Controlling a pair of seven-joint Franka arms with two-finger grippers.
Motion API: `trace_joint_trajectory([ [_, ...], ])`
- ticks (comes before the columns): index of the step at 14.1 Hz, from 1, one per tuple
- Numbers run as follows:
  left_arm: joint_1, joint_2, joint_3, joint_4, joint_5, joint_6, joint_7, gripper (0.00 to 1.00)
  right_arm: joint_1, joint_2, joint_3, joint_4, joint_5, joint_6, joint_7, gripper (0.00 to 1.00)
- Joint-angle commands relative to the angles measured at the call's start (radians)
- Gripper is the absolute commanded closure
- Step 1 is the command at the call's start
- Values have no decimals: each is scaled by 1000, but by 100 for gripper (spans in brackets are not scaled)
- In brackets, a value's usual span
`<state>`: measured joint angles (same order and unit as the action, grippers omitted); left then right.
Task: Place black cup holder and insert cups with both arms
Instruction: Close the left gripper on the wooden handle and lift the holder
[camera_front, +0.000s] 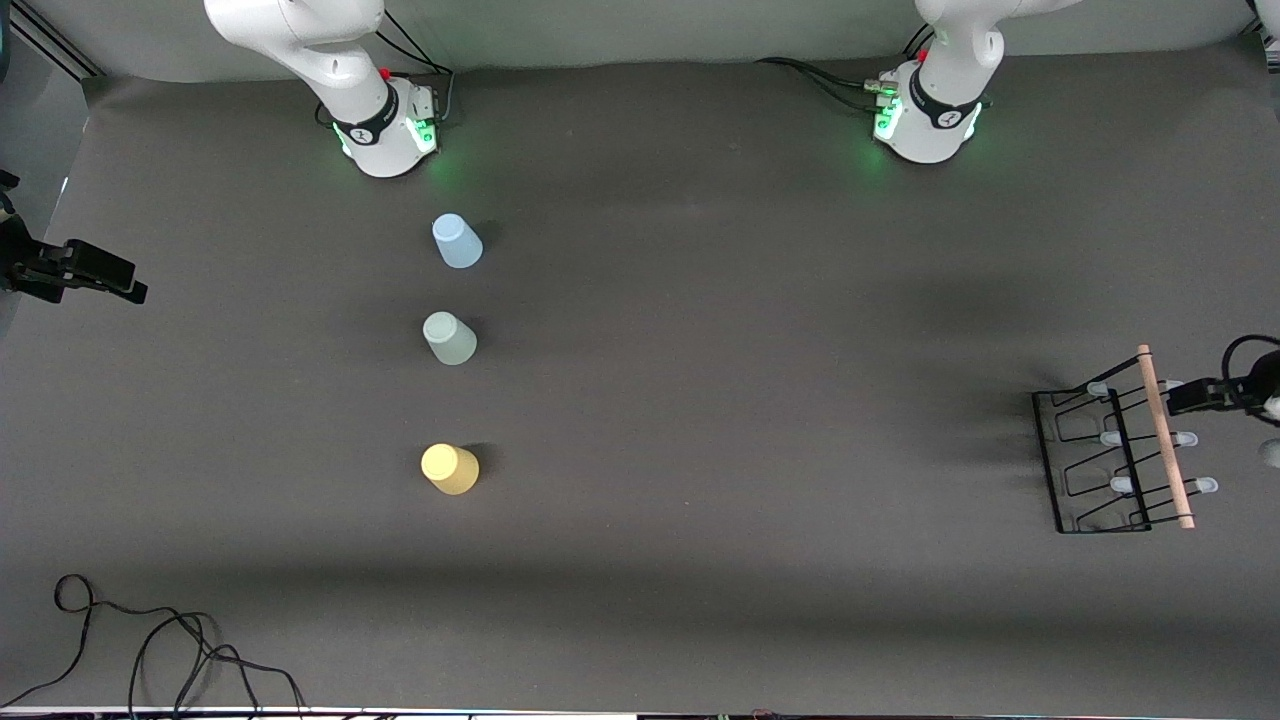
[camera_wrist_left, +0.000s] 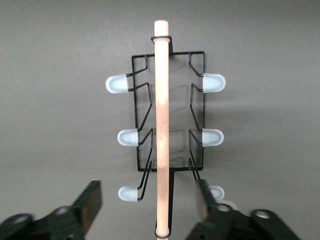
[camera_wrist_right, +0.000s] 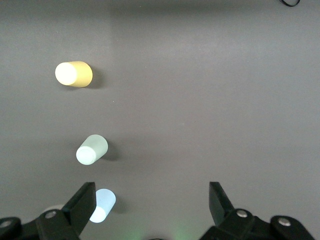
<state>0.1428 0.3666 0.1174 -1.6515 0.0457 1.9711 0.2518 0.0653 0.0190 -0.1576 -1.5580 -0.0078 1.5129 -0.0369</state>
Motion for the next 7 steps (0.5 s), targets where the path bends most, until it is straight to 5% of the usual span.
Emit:
trace_joint_trajectory([
  [1,1,40,-2,12,-4,18,26,32,5,-4,-2,-2,-12,0,14,0],
  [3,-3,71,-2,9,-4,18,26,38,4,-4,-2,-2,-12,-2,9,0],
  [6,-3,72,-2,-22,-3,17,27,63,5,-2,-2,-1,-14,0,9,0],
  [7,-3,72,-4,-22,-3,9,27,83,4,-2,-2,-1,-14,0,9,0],
])
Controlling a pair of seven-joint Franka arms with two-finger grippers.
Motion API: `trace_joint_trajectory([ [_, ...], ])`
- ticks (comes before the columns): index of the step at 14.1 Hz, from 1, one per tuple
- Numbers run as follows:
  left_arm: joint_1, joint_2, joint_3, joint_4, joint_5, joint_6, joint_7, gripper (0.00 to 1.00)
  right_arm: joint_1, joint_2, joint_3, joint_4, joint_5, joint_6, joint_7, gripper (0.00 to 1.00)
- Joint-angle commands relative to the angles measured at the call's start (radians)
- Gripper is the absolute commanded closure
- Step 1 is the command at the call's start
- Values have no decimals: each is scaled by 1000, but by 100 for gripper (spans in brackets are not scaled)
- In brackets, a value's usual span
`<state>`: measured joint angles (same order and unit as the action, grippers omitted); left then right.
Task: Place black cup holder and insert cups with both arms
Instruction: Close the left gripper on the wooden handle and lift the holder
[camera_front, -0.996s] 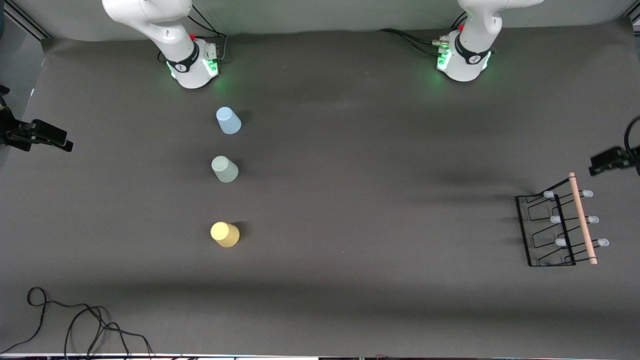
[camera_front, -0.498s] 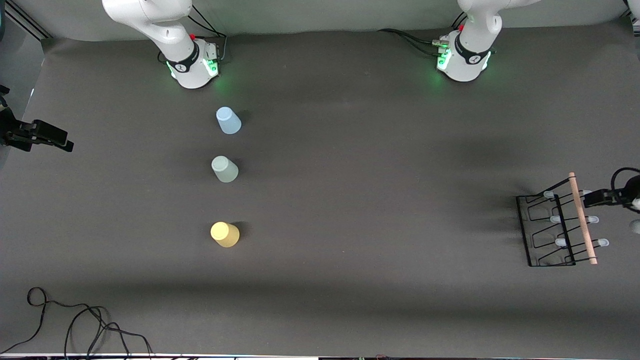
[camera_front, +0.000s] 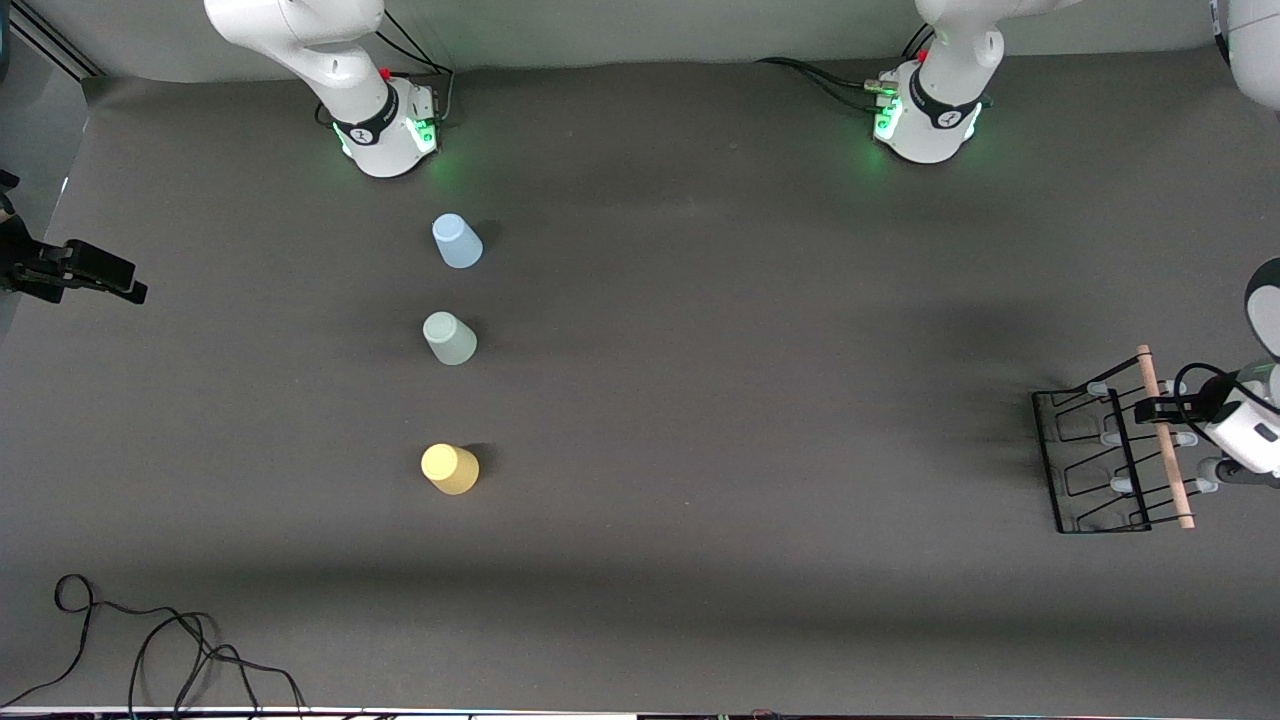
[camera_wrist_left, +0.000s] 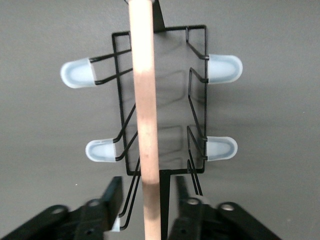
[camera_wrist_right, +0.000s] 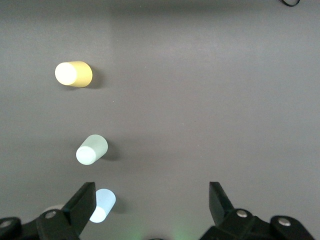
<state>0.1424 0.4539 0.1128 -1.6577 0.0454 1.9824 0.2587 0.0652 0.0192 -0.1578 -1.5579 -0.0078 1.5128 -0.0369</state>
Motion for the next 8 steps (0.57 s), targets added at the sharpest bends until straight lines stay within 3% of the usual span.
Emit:
trace_joint_trajectory([
  [1,-1,-15,1,-16,-2,-5,23,100,4,-2,-2,-1,-14,0,8,0],
  [3,0,-17,1,-16,-2,-5,68,100,4,-2,-2,-1,-14,0,8,0],
  [8,-24,-129,-22,-7,-9,-72,96,100,4,-2,-2,-1,-14,0,6,0],
])
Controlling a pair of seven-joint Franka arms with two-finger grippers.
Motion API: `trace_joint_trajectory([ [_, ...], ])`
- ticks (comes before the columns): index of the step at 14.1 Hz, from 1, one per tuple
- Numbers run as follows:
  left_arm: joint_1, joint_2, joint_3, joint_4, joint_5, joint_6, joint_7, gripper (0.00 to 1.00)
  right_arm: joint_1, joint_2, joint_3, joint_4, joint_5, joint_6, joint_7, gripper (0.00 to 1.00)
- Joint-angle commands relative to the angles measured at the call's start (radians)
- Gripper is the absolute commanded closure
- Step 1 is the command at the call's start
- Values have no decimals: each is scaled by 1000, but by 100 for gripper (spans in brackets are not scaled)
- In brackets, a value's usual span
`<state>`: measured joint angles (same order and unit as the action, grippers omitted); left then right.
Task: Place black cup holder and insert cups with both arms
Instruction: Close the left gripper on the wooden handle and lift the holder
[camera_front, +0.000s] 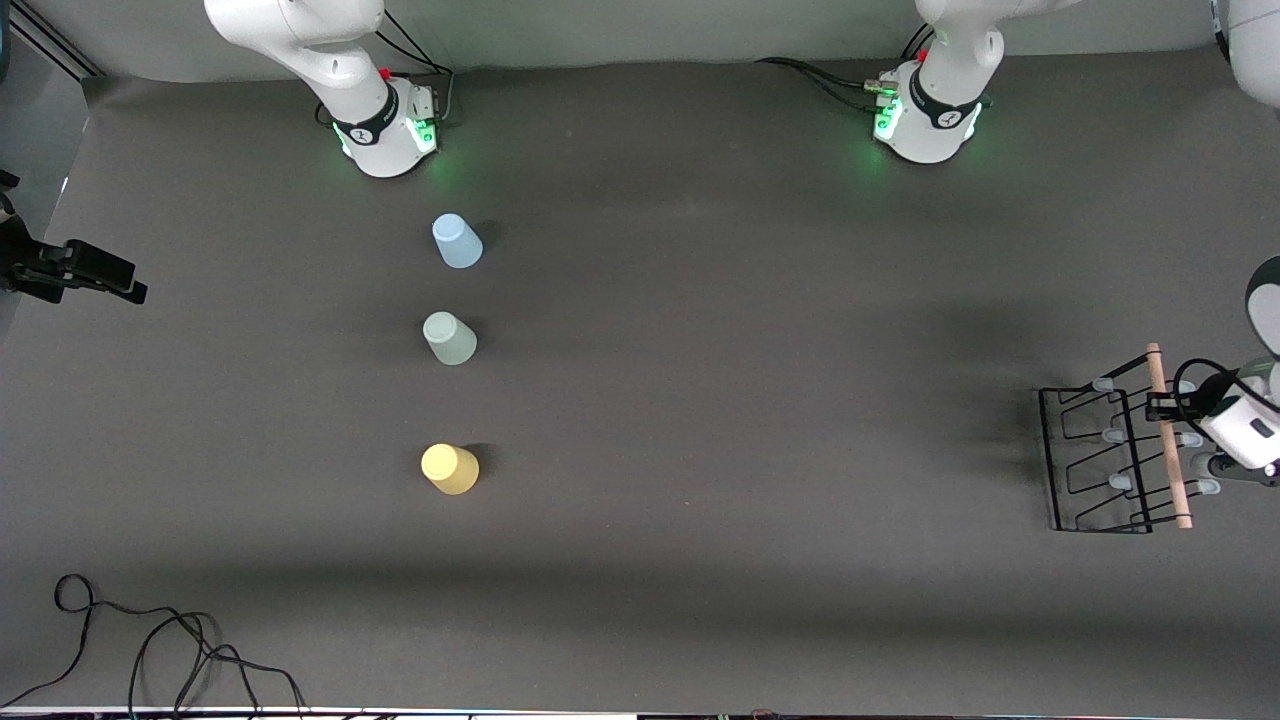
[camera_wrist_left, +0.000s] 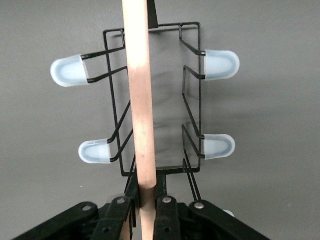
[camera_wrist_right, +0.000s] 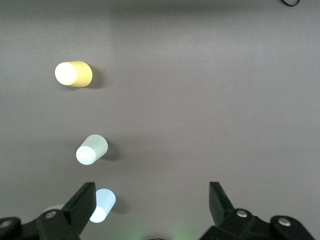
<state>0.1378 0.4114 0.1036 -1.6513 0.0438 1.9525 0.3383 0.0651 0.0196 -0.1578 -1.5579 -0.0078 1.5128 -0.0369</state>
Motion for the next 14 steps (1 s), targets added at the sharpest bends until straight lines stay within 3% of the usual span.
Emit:
trace_joint_trajectory([
  [1,-33,-114,-27,-13,-25,-64,-5,100,5,-1,-2,-1,-14,0,6,0],
  [7,-249,-255,-35,-85,-65,-129,-210,100,4,0,-2,1,-14,0,8,0],
  [14,-591,-221,-36,-82,-71,-126,-596,100,4,0,-2,1,-14,0,8,0],
])
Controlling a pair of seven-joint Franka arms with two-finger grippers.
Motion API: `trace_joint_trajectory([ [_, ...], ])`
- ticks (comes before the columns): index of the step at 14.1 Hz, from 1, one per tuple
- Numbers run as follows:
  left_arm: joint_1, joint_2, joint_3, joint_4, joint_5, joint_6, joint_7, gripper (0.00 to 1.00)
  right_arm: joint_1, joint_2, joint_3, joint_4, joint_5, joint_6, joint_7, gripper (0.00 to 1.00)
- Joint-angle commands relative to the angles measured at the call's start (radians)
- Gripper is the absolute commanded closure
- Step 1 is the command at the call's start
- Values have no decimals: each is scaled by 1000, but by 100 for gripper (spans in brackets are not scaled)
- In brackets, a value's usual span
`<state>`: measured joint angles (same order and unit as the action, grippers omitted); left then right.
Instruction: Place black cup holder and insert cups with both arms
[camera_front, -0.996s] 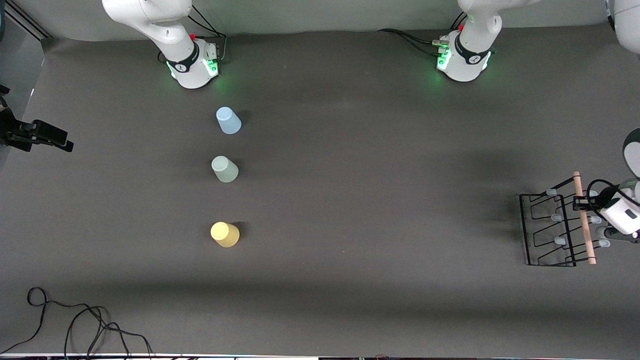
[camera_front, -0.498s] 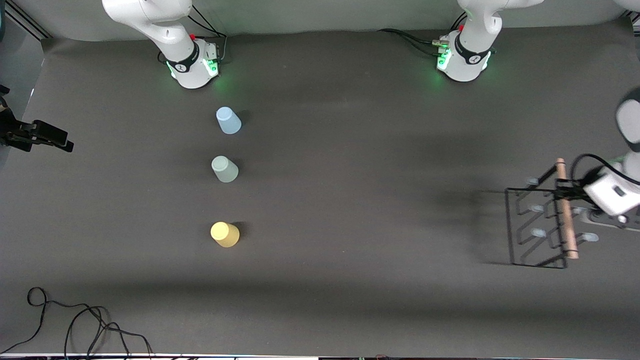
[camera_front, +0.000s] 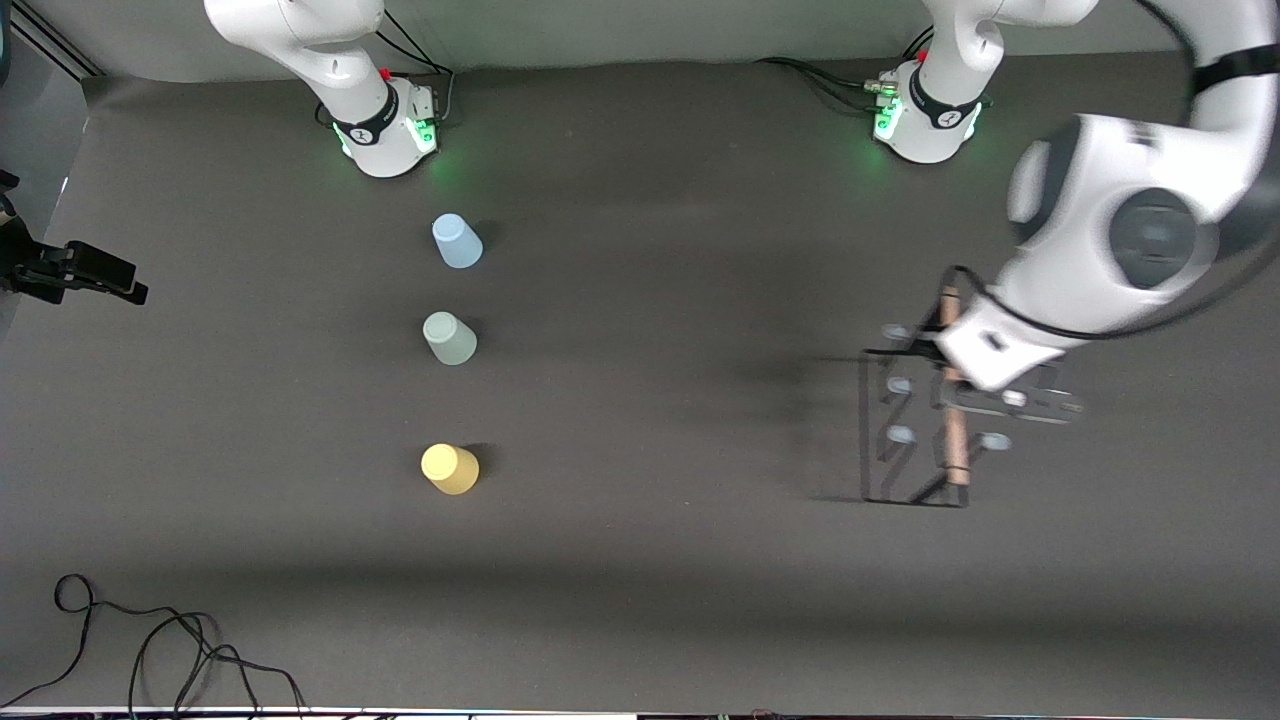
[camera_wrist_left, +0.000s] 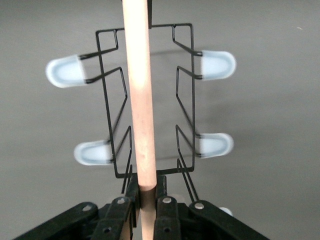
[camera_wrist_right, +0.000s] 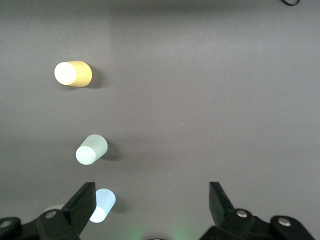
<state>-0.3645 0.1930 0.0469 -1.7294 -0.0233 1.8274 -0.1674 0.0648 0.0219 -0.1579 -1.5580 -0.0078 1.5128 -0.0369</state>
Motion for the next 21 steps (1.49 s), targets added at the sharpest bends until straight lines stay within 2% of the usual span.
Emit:
trace_joint_trajectory([
  [1,-135,2,21,-3,-6,10,-143,100,4,-2,-2,1,-14,0,8,0],
  [5,-313,43,18,-2,-6,27,-338,100,3,-2,-2,-1,-14,0,8,0],
  [9,-454,111,16,1,-6,127,-549,100,3,-3,-3,-2,-14,-5,8,0],
  [11,-493,147,5,19,-23,171,-619,100,1,-2,-5,-2,-14,-19,6,0],
  [15,-524,256,-48,143,-64,227,-731,100,4,18,-3,-7,-14,-20,5,0],
  [18,-551,289,-51,157,-67,249,-741,100,45,10,6,-34,12,-33,40,0],
  [20,-570,319,-59,156,-70,294,-739,100,70,6,8,-47,23,-34,156,0],
  [21,-570,336,-61,157,-73,299,-739,100,101,4,6,-51,55,-33,217,0],
])
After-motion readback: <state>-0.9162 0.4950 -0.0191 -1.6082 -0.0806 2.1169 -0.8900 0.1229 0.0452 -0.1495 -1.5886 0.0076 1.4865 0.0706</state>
